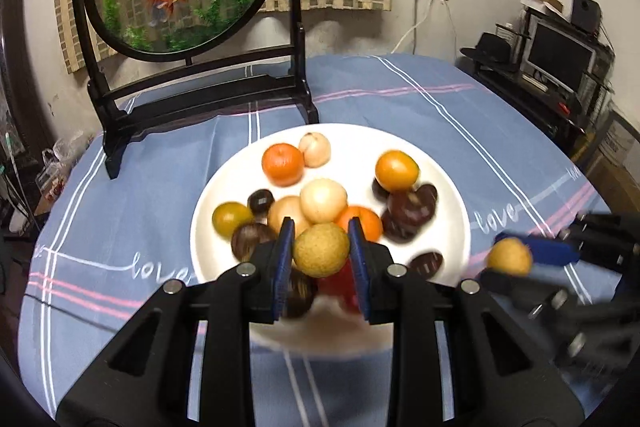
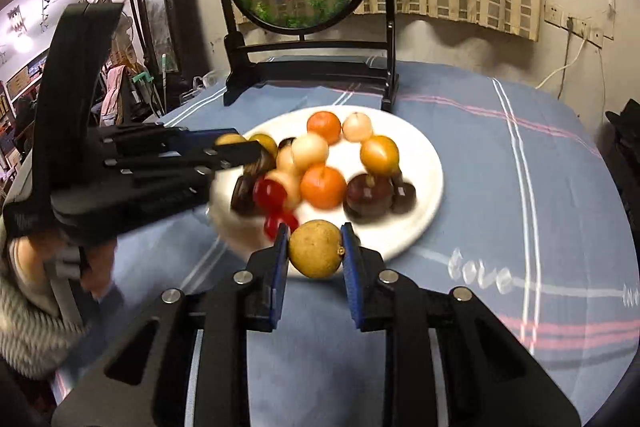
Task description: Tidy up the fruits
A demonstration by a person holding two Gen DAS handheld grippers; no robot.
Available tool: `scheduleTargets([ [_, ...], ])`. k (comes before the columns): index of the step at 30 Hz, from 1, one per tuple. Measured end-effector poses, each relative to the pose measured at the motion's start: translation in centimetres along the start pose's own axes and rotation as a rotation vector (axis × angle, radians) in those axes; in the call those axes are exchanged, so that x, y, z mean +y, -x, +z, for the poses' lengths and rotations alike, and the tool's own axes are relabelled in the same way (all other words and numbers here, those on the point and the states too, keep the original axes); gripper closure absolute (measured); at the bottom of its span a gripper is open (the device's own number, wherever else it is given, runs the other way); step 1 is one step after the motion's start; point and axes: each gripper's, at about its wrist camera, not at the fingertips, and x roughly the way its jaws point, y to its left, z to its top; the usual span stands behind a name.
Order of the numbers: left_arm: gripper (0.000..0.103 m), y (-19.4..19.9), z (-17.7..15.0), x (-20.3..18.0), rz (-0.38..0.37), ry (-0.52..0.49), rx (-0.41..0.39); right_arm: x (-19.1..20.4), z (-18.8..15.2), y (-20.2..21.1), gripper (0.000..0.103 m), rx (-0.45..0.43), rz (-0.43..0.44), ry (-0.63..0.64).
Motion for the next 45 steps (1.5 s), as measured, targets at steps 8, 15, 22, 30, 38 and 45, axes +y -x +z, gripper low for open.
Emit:
scheduleTargets([
  [8, 0.048, -4.0, 0.7, 3.3, 0.008, 0.102, 0.041, 0.3, 2.1, -5.1, 0.073, 0.008, -0.029, 0.045],
  [15, 0.021, -3.6, 0.4, 3.6, 0.026, 0.101, 0.012, -1.2, 2.5, -3.8, 0.036, -0.051, 0.019, -0.029],
  [22, 0.007, -0.3, -1.4, 2.9, 0.118, 0.079, -0.047, -1.7, 1.2, -0.4, 0.002, -0.095, -0.031, -0.131],
  [30, 0.002, 5.8, -7.0, 1.4, 0.139, 0.097, -0.093, -0.7, -3.9, 3.5, 0.001, -0.096, -0.167, -0.25],
  [38, 0.002, 8.7, -11.0, -0.4, 0.207, 0.06, -0.098, -0.8, -7.5, 5.3, 0.001, -0.072, -0.17, -0.337],
  [45, 0.002, 10.0, -11.6, -1.4, 0.177, 0.045, -0.136, 0.5, -7.4, 4.7, 0.001, -0.042, -0.152, -0.287],
])
